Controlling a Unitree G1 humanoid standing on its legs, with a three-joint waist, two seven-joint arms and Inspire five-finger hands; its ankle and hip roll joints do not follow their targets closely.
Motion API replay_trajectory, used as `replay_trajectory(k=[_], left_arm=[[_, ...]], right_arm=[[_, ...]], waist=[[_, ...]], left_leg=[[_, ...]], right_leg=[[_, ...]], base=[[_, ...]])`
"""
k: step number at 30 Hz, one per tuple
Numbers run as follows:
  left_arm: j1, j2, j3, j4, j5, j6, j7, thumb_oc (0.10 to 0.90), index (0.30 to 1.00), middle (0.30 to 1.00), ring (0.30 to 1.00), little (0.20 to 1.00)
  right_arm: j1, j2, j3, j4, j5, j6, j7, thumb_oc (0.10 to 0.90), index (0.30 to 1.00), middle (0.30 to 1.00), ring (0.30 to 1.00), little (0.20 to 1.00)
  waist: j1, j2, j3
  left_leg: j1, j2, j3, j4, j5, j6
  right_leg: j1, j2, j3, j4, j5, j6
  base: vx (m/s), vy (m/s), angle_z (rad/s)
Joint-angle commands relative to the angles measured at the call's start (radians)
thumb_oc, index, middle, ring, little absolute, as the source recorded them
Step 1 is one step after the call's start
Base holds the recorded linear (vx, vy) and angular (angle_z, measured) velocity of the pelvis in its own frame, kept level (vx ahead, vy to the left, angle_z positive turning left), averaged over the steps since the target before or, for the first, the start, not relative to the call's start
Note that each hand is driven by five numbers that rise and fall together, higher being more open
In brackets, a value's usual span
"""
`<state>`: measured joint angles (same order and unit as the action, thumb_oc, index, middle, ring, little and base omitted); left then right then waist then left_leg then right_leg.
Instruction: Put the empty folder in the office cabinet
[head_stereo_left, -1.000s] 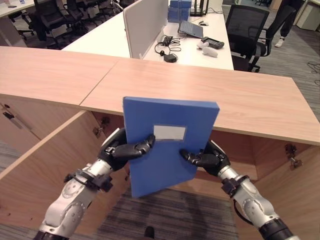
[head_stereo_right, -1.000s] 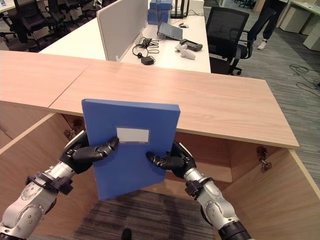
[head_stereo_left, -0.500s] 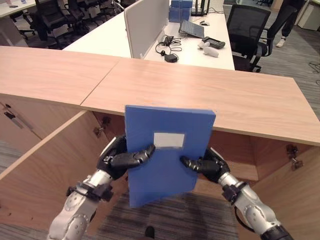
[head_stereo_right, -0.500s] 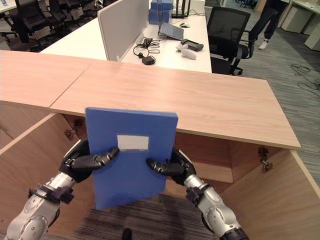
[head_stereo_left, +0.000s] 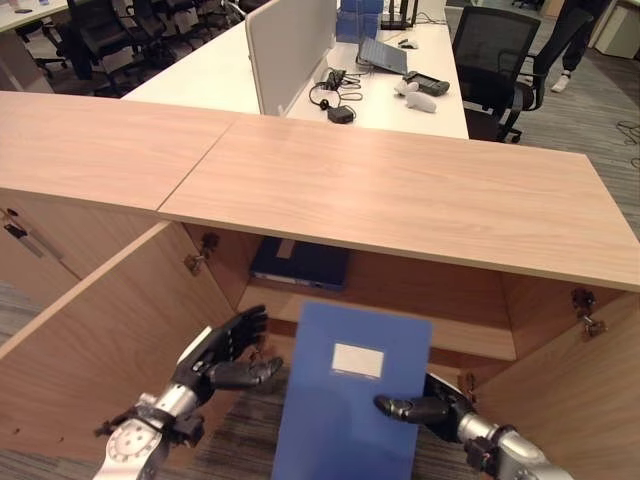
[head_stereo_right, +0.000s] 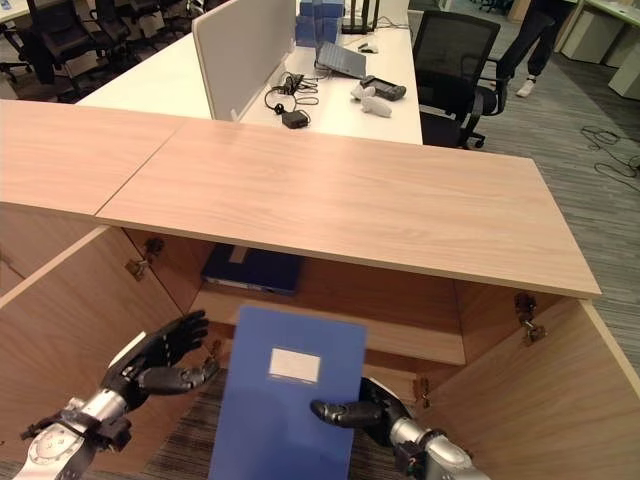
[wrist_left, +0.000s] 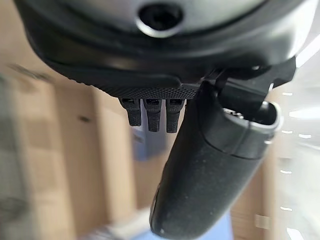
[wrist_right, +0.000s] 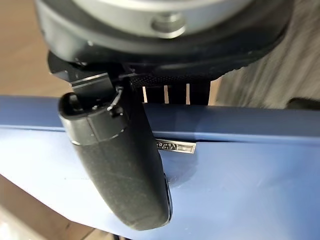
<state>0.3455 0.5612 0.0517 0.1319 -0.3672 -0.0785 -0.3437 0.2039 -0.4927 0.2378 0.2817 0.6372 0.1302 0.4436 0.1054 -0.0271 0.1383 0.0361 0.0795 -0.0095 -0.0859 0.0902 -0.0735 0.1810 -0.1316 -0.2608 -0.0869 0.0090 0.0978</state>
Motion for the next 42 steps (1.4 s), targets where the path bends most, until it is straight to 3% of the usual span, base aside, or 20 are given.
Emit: replay_trajectory(k=[1, 6, 7, 10, 12, 14, 15, 16, 21, 23, 24, 26, 30, 31, 32, 37, 42], left_arm=[[-0.072, 0.004, 0.048, 0.004, 0.050, -0.110, -0.005, 0.800, 0.900, 0.900, 0.900, 0.900], [-0.045, -0.023, 0.012, 0.144, 0.130, -0.098, 0.006, 0.800, 0.900, 0.900, 0.900, 0.900], [-0.043, -0.049, -0.008, 0.224, 0.156, -0.094, 0.027, 0.800, 0.900, 0.900, 0.900, 0.900], [-0.051, -0.062, -0.019, 0.255, 0.158, -0.092, 0.034, 0.800, 0.900, 0.900, 0.900, 0.900], [-0.078, -0.120, -0.036, 0.392, 0.146, -0.086, 0.085, 0.800, 0.900, 0.900, 0.900, 0.900], [-0.095, -0.138, -0.047, 0.436, 0.146, -0.089, 0.106, 0.800, 0.900, 0.900, 0.900, 0.900], [-0.118, -0.172, -0.073, 0.515, 0.131, -0.091, 0.149, 0.800, 0.900, 0.900, 0.900, 0.900], [-0.130, -0.186, -0.082, 0.537, 0.115, -0.095, 0.171, 0.800, 0.900, 0.900, 0.900, 0.900], [-0.232, -0.235, -0.214, 0.610, 0.041, -0.134, 0.289, 0.800, 0.900, 0.900, 0.900, 0.900], [-0.247, -0.236, -0.230, 0.621, 0.039, -0.136, 0.297, 0.800, 0.900, 0.900, 0.900, 0.900], [-0.283, -0.230, -0.264, 0.635, 0.026, -0.143, 0.311, 0.800, 0.900, 0.900, 0.900, 0.900], [-0.297, -0.220, -0.287, 0.638, 0.021, -0.148, 0.319, 0.800, 0.900, 0.900, 0.900, 0.900], [-0.317, -0.196, -0.326, 0.643, 0.021, -0.154, 0.321, 0.800, 0.900, 0.900, 0.900, 0.900], [-0.323, -0.197, -0.328, 0.643, 0.021, -0.154, 0.321, 0.800, 0.900, 0.900, 0.900, 0.900], [-0.319, -0.182, -0.339, 0.641, 0.017, -0.156, 0.320, 0.800, 0.900, 0.900, 0.900, 0.900], [-0.333, -0.140, -0.352, 0.625, -0.024, -0.164, 0.310, 0.800, 0.900, 0.900, 0.900, 0.900], [-0.335, -0.109, -0.354, 0.598, -0.049, -0.172, 0.306, 0.800, 0.900, 0.900, 0.900, 0.900]], right_arm=[[-0.062, -0.041, -0.006, -0.053, -0.010, -0.060, 0.088, 0.400, 0.300, 0.300, 0.300, 0.300], [-0.043, 0.027, -0.049, 0.049, 0.016, -0.068, 0.046, 0.400, 0.300, 0.300, 0.300, 0.300], [-0.044, 0.088, -0.087, 0.116, 0.051, -0.083, -0.002, 0.400, 0.300, 0.300, 0.300, 0.300], [-0.052, 0.122, -0.107, 0.160, 0.077, -0.094, -0.029, 0.400, 0.300, 0.300, 0.300, 0.300], [-0.083, 0.229, -0.177, 0.247, 0.191, -0.144, -0.117, 0.400, 0.300, 0.300, 0.300, 0.300], [-0.100, 0.262, -0.204, 0.277, 0.237, -0.165, -0.147, 0.400, 0.300, 0.300, 0.300, 0.300], [-0.146, 0.318, -0.251, 0.323, 0.334, -0.225, -0.218, 0.400, 0.300, 0.300, 0.300, 0.300], [-0.175, 0.341, -0.268, 0.349, 0.379, -0.246, -0.245, 0.400, 0.300, 0.300, 0.300, 0.300], [-0.487, 0.397, -0.344, 0.441, 0.608, -0.423, -0.402, 0.400, 0.300, 0.300, 0.300, 0.300], [-0.539, 0.394, -0.354, 0.459, 0.626, -0.443, -0.416, 0.400, 0.300, 0.300, 0.300, 0.300], [-0.665, 0.375, -0.392, 0.478, 0.673, -0.492, -0.440, 0.400, 0.300, 0.300, 0.300, 0.300], [-0.766, 0.347, -0.425, 0.504, 0.707, -0.534, -0.464, 0.400, 0.300, 0.300, 0.300, 0.300], [-0.957, 0.249, -0.512, 0.606, 0.784, -0.590, -0.502, 0.400, 0.300, 0.300, 0.300, 0.300], [-0.966, 0.242, -0.515, 0.614, 0.787, -0.589, -0.498, 0.400, 0.300, 0.300, 0.300, 0.300], [-1.051, 0.169, -0.532, 0.679, 0.813, -0.600, -0.521, 0.400, 0.300, 0.300, 0.300, 0.300], [-1.245, -0.045, -0.515, 0.829, 0.844, -0.584, -0.554, 0.400, 0.300, 0.300, 0.300, 0.300], [-1.353, -0.178, -0.477, 0.872, 0.853, -0.588, -0.580, 0.400, 0.300, 0.300, 0.300, 0.300]], waist=[[0.001, 0.021, -0.042], [-0.001, 0.028, -0.039], [-0.002, 0.031, -0.038], [-0.002, 0.033, -0.036], [-0.004, 0.040, -0.031], [-0.002, 0.043, -0.027], [-0.001, 0.050, -0.021], [0.003, 0.053, -0.016], [0.059, 0.093, 0.083], [0.068, 0.099, 0.100], [0.081, 0.109, 0.143], [0.092, 0.116, 0.169], [0.126, 0.132, 0.176], [0.129, 0.132, 0.174], [0.141, 0.136, 0.170], [0.173, 0.149, 0.162], [0.189, 0.159, 0.153]], left_leg=[[0.051, 0.083, 0.016, -0.001, -0.098, -0.061], [0.041, 0.081, 0.013, -0.001, -0.095, -0.060], [0.037, 0.081, 0.010, -0.001, -0.094, -0.058], [0.034, 0.080, 0.009, -0.001, -0.094, -0.058], [0.027, 0.077, 0.004, -0.001, -0.094, -0.056], [0.023, 0.076, 0.002, -0.001, -0.094, -0.056], [0.017, 0.073, -0.002, -0.001, -0.093, -0.054], [0.012, 0.072, -0.005, -0.001, -0.092, -0.054], [-0.076, 0.073, -0.036, 0.016, -0.070, -0.055], [-0.098, 0.074, -0.039, 0.032, -0.069, -0.055], [-0.168, 0.080, -0.046, 0.096, -0.077, -0.057], [-0.230, 0.085, -0.051, 0.154, -0.087, -0.061], [-0.345, 0.090, -0.067, 0.273, -0.135, -0.076], [-0.359, 0.089, -0.068, 0.275, -0.126, -0.075], [-0.385, 0.089, -0.074, 0.303, -0.147, -0.080], [-0.471, 0.081, -0.088, 0.349, -0.164, -0.083], [-0.540, 0.076, -0.095, 0.391, -0.177, -0.085]], right_leg=[[-0.006, -0.064, -0.017, 0.015, -0.045, 0.091], [-0.011, -0.064, -0.020, 0.014, -0.046, 0.092], [-0.012, -0.063, -0.020, 0.014, -0.048, 0.092], [-0.013, -0.063, -0.020, 0.015, -0.048, 0.092], [-0.019, -0.063, -0.020, 0.015, -0.050, 0.091], [-0.022, -0.063, -0.020, 0.015, -0.051, 0.090], [-0.027, -0.062, -0.021, 0.017, -0.052, 0.089], [-0.030, -0.062, -0.023, 0.018, -0.053, 0.088], [-0.117, -0.064, -0.028, 0.064, -0.070, 0.083], [-0.140, -0.065, -0.025, 0.082, -0.075, 0.081], [-0.205, -0.073, -0.025, 0.139, -0.086, 0.078], [-0.268, -0.080, -0.017, 0.197, -0.098, 0.075], [-0.387, -0.100, -0.012, 0.326, -0.153, 0.074], [-0.400, -0.101, -0.012, 0.327, -0.145, 0.073], [-0.433, -0.103, -0.015, 0.371, -0.168, 0.077], [-0.539, -0.114, -0.018, 0.455, -0.198, 0.083], [-0.620, -0.126, -0.021, 0.525, -0.222, 0.086]], base=[[0.00, 0.000, 0.00], [0.00, 0.000, 0.00], [0.01, 0.002, 0.03], [0.00, 0.000, 0.00], [0.00, 0.003, 0.06], [0.00, 0.002, 0.16], [0.00, -0.002, 0.11], [0.00, 0.000, 0.00], [-0.12, -0.013, 0.13], [-0.14, -0.011, 0.06], [-0.17, -0.012, 0.05], [-0.17, -0.023, 0.01], [-0.02, -0.018, 0.00], [0.01, -0.033, 0.12], [0.02, -0.031, 0.19], [0.01, -0.034, 0.18], [0.02, -0.043, 0.14]])
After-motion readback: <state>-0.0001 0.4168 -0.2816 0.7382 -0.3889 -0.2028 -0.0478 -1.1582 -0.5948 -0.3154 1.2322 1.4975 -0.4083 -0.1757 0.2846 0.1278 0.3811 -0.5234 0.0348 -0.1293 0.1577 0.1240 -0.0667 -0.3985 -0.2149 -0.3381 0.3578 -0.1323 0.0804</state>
